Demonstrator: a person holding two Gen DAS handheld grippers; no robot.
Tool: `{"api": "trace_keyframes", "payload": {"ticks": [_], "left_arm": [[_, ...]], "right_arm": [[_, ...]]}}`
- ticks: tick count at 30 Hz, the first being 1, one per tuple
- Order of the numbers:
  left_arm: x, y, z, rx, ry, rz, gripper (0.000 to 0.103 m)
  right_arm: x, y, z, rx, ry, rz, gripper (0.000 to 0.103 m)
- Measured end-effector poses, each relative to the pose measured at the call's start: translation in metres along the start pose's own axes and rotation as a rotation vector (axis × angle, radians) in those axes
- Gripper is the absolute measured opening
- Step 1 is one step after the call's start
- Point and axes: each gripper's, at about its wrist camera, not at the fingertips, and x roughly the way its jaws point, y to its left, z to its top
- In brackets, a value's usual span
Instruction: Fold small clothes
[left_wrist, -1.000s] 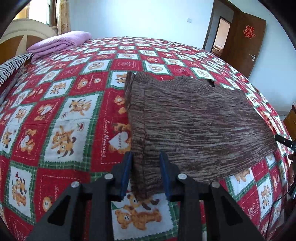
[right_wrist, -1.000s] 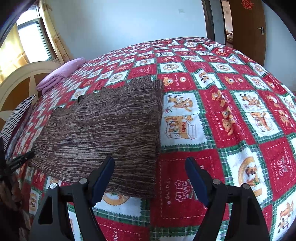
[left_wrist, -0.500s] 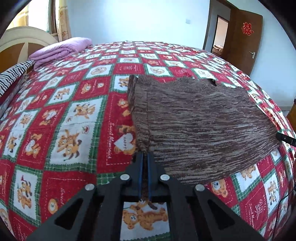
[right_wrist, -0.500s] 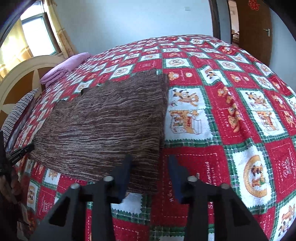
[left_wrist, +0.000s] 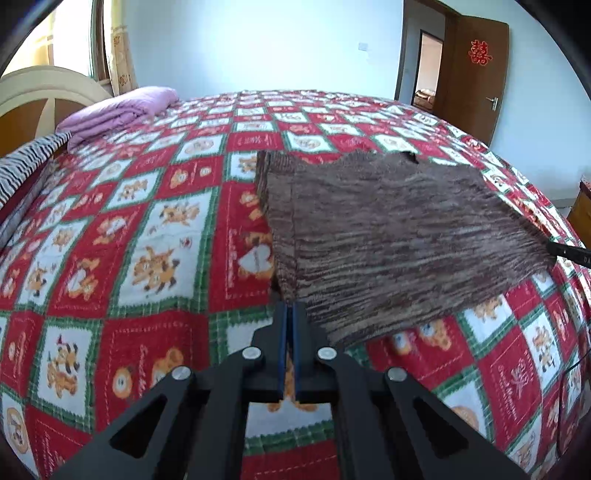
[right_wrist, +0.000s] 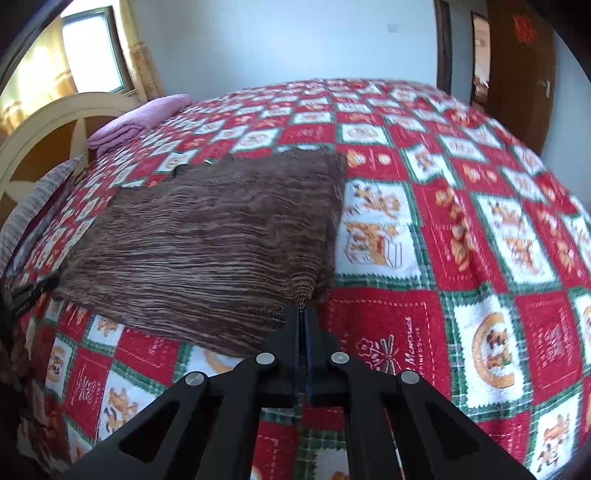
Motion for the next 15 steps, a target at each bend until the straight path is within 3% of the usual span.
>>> {"api": "trace_keyframes", "payload": {"ticks": [5,10,13,14,15], "left_arm": [[-0.005,0.0,-0.006,-0.013,0.002,0.002,0.002],[0.001,0.001,-0.012,-0.005,0.026,0.032,0.002],[-0.004,0.007,-0.007,-0.018,0.018,0.09,0.003],[-0.006,0.009,-0.005,-0.021,0.007,0.103,0.003],[-0.013,0.013,-0.001,-0.029,-0.024,0.135,0.007]], "right_arm": [[-0.006,0.0,-0.001,0.01,-0.019,-0.022,0.002],[0.009,-0.006,-0.003,0.029,0.043,-0.054,0.002],[0.0,0.003,0.0,0.007,0.024,-0.109,0.005],[-0.004,0.008,0.002,-0.009,0.015,-0.147,0.02],[-0.01,0.018,0.007,-0.041,-0.009,-0.192,0.05]]}}
